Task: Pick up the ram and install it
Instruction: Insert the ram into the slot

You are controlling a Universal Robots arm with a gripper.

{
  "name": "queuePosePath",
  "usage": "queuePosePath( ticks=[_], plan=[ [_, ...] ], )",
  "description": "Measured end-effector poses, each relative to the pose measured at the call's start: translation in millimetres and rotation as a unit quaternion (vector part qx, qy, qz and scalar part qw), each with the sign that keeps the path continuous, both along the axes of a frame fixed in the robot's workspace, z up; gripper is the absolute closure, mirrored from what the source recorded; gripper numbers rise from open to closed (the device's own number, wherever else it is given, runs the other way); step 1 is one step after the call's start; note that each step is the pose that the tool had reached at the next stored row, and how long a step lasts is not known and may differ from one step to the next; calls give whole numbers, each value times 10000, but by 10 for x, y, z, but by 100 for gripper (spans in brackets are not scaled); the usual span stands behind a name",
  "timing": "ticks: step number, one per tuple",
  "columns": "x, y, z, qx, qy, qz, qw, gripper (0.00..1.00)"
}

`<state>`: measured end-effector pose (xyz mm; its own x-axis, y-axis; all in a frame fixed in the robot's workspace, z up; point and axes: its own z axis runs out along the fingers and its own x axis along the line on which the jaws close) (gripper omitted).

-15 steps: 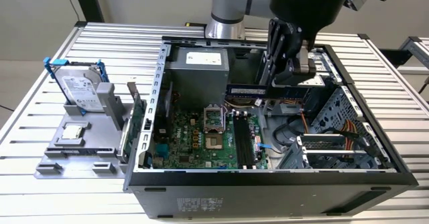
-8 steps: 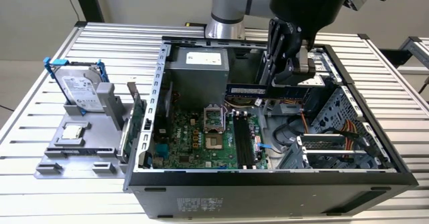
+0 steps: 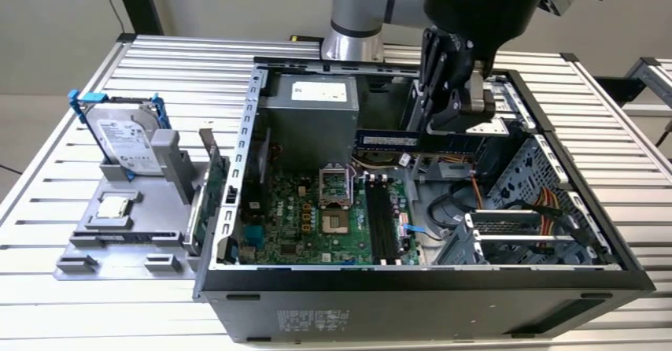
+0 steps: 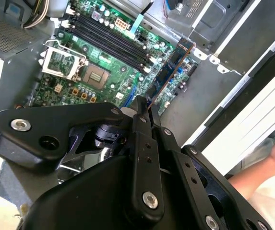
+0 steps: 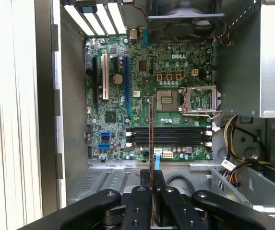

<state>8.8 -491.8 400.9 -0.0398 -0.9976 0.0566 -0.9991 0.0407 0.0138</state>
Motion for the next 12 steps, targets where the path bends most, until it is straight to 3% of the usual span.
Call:
queuePosePath(
  ticks=[8,10,12],
  plan=[
    [24,24,-2,1,0,-10,10000,100],
    [25,84,-17,0,0,-23,10000,100],
    [25,87,-17,-1,0,-23,10000,100]
  ],
)
